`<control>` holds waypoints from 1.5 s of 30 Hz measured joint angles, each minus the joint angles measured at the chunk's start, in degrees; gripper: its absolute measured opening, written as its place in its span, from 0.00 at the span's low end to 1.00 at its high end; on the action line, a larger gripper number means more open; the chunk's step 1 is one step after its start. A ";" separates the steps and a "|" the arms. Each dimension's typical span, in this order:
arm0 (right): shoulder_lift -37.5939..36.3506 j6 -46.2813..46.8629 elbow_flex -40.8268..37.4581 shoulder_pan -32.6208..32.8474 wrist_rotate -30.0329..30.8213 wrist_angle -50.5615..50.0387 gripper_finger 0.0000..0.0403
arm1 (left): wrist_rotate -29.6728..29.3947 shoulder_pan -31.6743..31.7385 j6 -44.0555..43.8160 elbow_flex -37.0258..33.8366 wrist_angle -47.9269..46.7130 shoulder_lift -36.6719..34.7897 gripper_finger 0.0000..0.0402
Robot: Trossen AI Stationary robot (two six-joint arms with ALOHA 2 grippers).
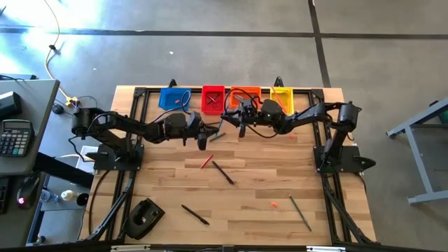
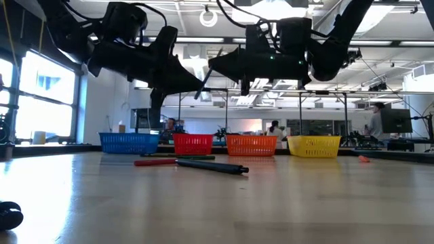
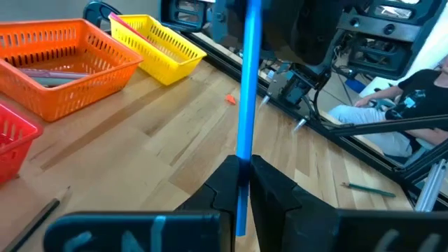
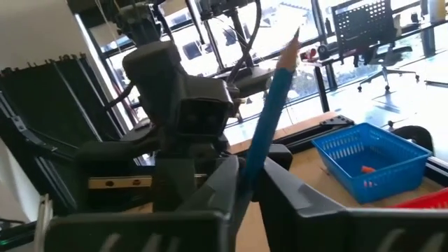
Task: Sort crayons/erasers/pens/pencils in bins
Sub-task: Put the blue colored pencil into the yellow bin
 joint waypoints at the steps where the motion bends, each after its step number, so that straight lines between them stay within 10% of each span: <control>1: 0.00 0.08 0.00 0.02 -0.14 0.08 0.04 | -0.06 0.01 0.03 0.00 -0.20 0.00 0.05; 22: -0.54 -3.29 3.52 -4.42 0.64 -8.50 0.03 | 6.31 4.33 5.79 0.00 -4.27 -0.02 0.34; 45: -13.59 -23.20 21.42 -14.36 8.59 -71.80 0.03 | -0.72 9.94 13.75 0.00 -5.10 -0.02 0.25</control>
